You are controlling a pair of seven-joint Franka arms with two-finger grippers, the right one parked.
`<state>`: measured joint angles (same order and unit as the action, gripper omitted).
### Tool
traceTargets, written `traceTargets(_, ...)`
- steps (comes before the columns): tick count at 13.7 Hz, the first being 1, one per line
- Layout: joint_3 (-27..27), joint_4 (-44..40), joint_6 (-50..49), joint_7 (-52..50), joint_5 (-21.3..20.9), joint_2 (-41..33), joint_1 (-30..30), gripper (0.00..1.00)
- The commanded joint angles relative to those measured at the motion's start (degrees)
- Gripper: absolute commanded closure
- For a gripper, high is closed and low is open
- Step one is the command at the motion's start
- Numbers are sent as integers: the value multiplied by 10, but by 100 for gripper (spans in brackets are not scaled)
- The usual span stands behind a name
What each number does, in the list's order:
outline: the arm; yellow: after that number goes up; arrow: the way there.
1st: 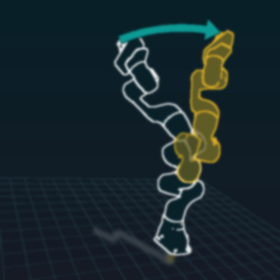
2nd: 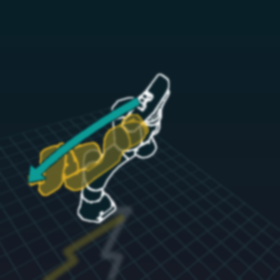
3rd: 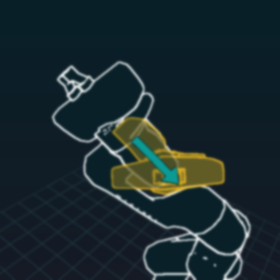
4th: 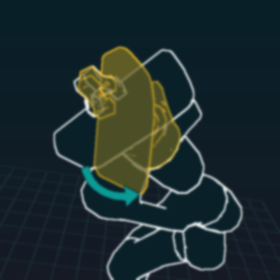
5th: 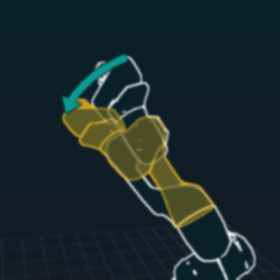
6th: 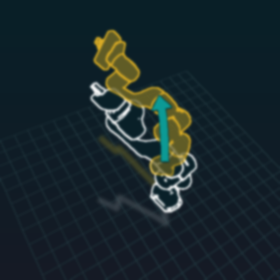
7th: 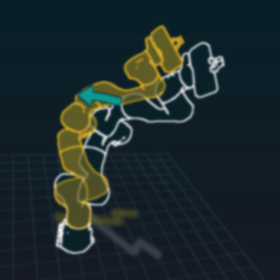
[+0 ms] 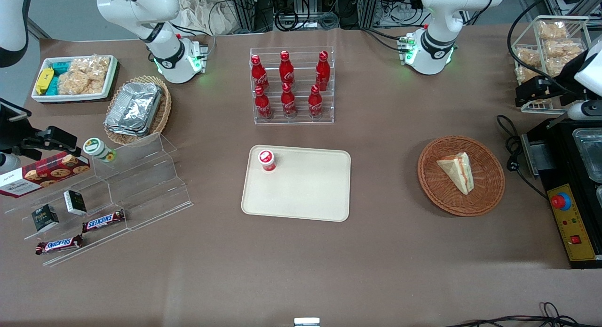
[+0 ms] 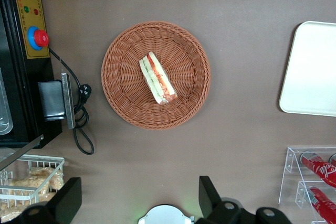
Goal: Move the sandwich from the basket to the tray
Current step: 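Move the left gripper over the sandwich in the wicker basket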
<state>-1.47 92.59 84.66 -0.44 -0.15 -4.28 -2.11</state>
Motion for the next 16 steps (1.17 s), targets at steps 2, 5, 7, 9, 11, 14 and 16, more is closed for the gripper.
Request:
traceTargets(2, -6, -7, -12, -6, 2, -1, -7, 0)
traceTargets(5, -6, -4, -10, -8, 6, 2, -1, 0)
traceTargets(7, -5, 2, -6, -6, 7, 3, -1, 0)
traceTargets(9, -5, 3, -5, -7, 8, 17, -2, 0)
traceTargets(11, -5, 6, 3, -7, 7, 37, -4, 0)
traceTargets(14, -5, 14, 21, -8, -2, 57, -2, 0)
traceTargets(16, -6, 35, 51, -30, -5, 68, -1, 0)
